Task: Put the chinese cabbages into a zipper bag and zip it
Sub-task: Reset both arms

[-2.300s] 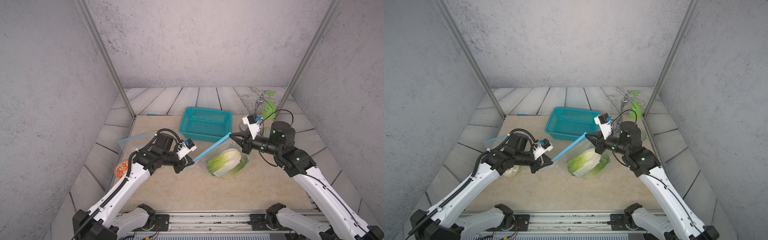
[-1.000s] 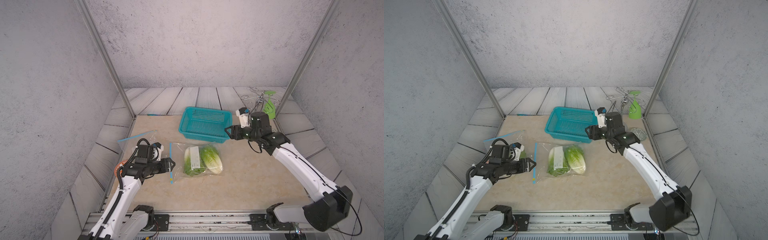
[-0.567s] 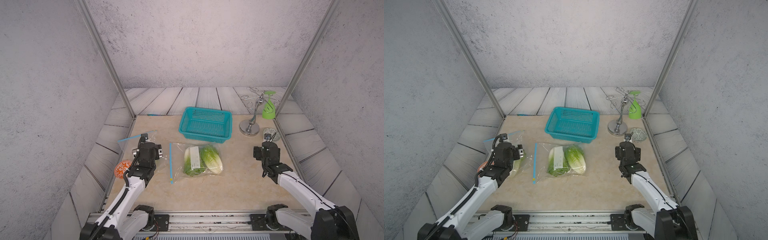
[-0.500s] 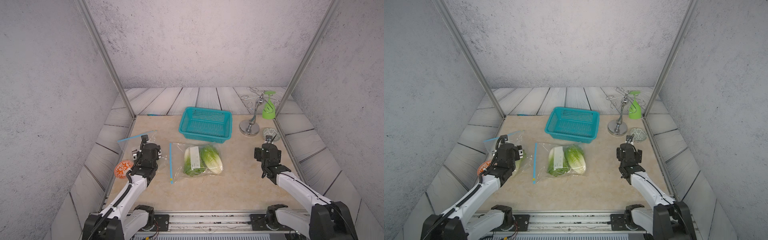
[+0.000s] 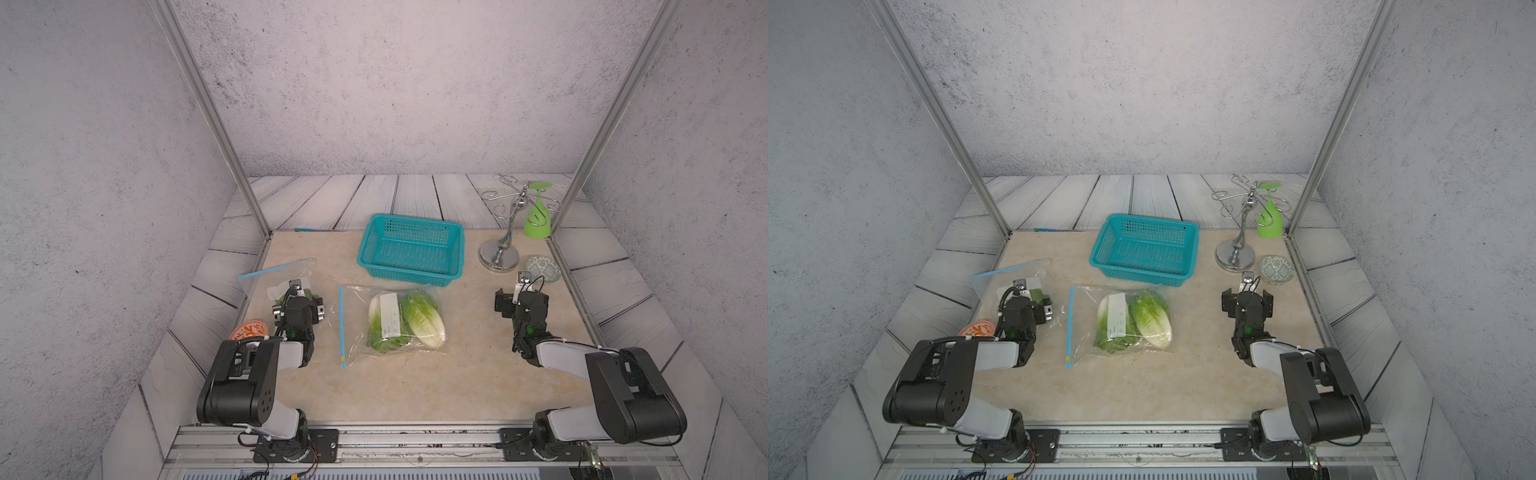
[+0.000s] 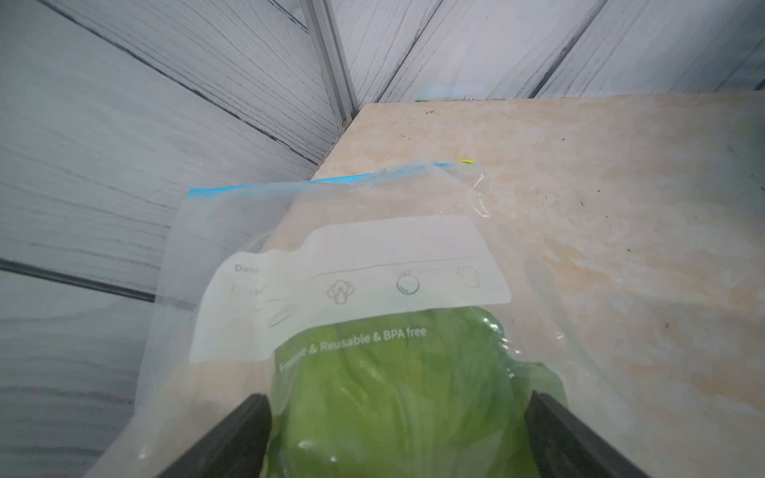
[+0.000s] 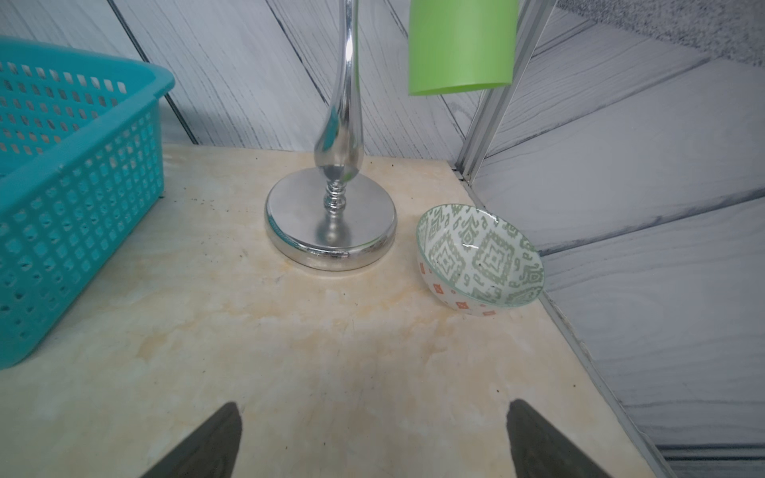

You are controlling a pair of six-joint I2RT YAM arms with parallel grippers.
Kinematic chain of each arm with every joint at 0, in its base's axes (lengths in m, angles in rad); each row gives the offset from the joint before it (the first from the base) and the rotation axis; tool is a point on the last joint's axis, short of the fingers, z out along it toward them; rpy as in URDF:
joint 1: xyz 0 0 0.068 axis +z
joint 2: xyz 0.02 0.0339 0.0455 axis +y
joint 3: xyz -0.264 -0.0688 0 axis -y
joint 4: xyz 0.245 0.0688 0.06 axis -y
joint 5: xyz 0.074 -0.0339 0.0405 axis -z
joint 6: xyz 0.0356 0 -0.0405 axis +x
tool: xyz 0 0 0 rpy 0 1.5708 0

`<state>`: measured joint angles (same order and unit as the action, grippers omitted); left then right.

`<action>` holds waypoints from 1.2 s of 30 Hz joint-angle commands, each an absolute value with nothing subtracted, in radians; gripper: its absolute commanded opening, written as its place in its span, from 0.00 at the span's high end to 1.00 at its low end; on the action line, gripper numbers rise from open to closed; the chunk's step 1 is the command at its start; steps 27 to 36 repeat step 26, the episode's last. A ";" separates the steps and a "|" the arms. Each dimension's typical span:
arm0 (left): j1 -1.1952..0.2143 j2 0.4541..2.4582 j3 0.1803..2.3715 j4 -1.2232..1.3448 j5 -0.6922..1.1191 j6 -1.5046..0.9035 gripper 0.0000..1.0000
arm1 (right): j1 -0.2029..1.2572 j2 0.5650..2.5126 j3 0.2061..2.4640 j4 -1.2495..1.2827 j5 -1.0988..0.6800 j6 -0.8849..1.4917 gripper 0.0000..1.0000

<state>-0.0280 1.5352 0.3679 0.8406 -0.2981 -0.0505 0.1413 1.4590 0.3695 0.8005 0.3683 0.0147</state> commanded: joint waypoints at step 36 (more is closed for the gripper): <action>-0.014 1.522 0.427 0.781 -0.216 -0.060 0.01 | 0.064 1.530 0.439 0.764 0.345 0.103 0.01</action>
